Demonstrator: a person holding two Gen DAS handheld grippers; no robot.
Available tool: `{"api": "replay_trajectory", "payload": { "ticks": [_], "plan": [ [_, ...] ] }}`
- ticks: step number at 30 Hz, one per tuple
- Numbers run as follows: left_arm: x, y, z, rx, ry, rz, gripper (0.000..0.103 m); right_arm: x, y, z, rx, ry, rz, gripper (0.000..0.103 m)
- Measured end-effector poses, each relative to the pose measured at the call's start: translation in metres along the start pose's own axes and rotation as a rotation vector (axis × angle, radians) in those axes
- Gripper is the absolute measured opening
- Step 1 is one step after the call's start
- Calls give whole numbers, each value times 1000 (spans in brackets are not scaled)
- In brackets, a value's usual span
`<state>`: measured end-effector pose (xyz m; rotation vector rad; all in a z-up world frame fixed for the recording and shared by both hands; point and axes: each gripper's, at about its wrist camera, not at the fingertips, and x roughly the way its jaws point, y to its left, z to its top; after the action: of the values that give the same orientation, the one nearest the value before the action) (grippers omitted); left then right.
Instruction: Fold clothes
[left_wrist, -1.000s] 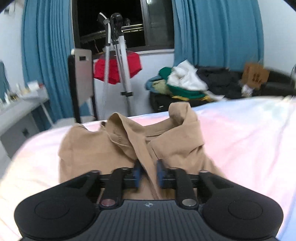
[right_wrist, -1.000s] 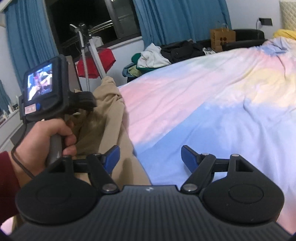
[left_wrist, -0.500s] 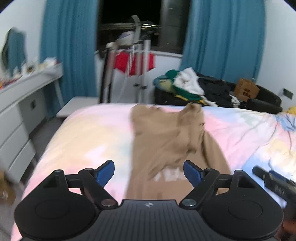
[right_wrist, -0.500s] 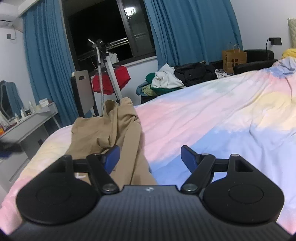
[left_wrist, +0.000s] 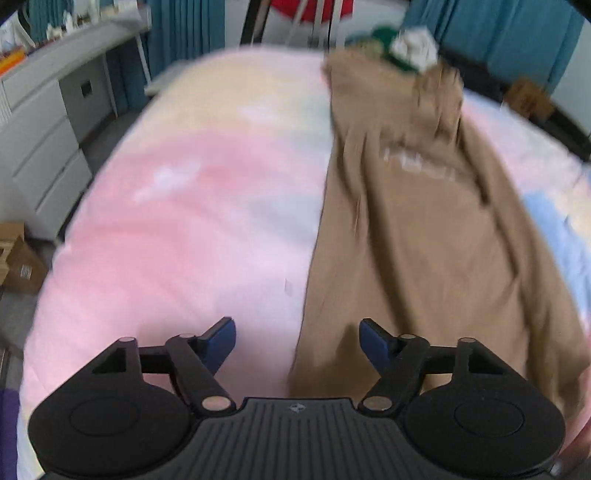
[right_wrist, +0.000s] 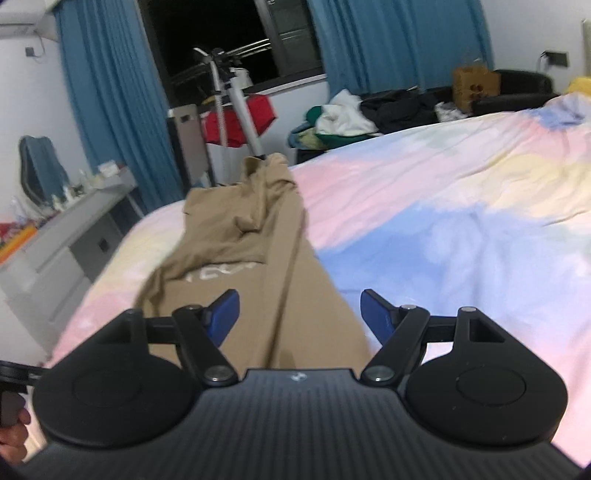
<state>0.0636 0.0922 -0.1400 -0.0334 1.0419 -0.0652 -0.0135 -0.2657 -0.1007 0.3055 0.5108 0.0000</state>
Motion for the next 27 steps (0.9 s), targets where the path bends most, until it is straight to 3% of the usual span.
{"api": "replay_trajectory", "payload": {
  "ticks": [3,5,6,7,8,16,20,22,25,27],
  "plan": [
    [-5,-12,-8,90,-7,29,62,-6,-11,-6,74,15,-9,74],
    [-12,-20,-13,149,-25,38,33,-2,-17,-7,109,31,-9,74],
    [-16,-24,-17,190,-33,40,24,1,-19,-7,119,43,-14,74],
    [-20,-29,-20,233,-40,43,7,5,-20,-8,128,56,-15,74],
    [-27,-35,-24,282,-63,63,3,7,-22,-9,136,69,-11,74],
    [-87,-89,-34,544,-222,120,2,11,-32,-12,189,76,21,74],
    [-81,-127,-49,647,-192,27,1,15,-37,-11,217,85,7,74],
    [-58,-139,-57,698,-166,30,2,17,-39,-12,226,96,10,74],
    [-29,-135,-61,673,-105,-4,3,19,-41,-13,238,108,12,74],
    [-32,-125,-61,630,-105,-44,4,20,-43,-14,248,119,12,74]
  ]
}}
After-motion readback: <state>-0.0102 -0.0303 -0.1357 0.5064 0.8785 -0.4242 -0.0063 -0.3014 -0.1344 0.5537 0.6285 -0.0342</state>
